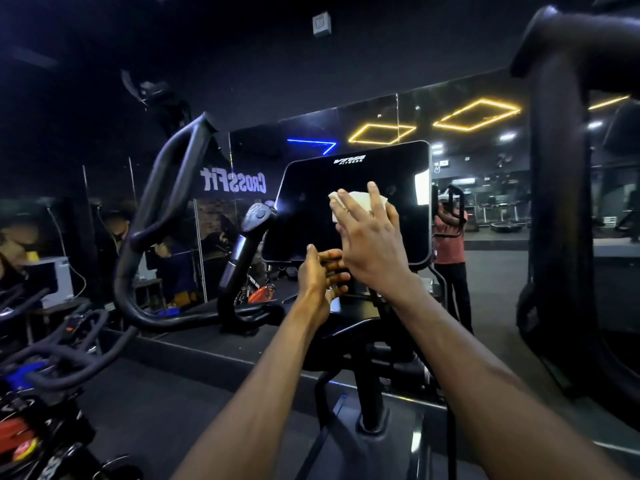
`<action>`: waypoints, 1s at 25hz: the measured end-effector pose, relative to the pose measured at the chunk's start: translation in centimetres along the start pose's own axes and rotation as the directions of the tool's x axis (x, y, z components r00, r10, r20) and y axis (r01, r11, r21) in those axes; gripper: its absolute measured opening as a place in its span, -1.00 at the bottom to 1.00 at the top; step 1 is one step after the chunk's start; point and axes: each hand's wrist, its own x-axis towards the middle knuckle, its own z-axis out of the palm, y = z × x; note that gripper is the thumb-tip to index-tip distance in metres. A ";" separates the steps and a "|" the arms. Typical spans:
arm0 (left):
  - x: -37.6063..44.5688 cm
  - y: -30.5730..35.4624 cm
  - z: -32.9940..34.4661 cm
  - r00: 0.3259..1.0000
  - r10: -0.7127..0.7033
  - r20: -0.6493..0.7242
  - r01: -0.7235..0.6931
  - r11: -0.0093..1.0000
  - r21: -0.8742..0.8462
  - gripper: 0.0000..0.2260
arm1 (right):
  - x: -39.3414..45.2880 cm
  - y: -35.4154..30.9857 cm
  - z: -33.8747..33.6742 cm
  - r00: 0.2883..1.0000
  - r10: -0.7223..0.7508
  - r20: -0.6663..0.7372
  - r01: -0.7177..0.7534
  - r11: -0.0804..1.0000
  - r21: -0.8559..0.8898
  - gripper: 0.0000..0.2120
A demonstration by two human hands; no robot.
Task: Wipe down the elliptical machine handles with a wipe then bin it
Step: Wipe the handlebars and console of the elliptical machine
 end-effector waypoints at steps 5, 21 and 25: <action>0.0 1.4 1.4 0.996 0.092 -0.015 -0.093 0.992 -0.083 -0.54 | 2.9 -0.4 -0.7 0.991 -0.009 0.132 0.011 1.000 -0.014 -0.61; -2.3 3.8 3.0 0.987 0.126 -0.097 -0.127 0.992 0.002 -0.93 | -4.9 -0.3 -1.9 0.957 0.220 -0.192 -0.013 0.690 0.724 -0.68; 0.2 3.6 3.8 0.904 0.182 -0.386 -0.203 0.979 -0.014 -0.84 | -7.0 -0.3 -0.3 0.943 0.305 -0.135 -0.157 0.761 0.629 -0.47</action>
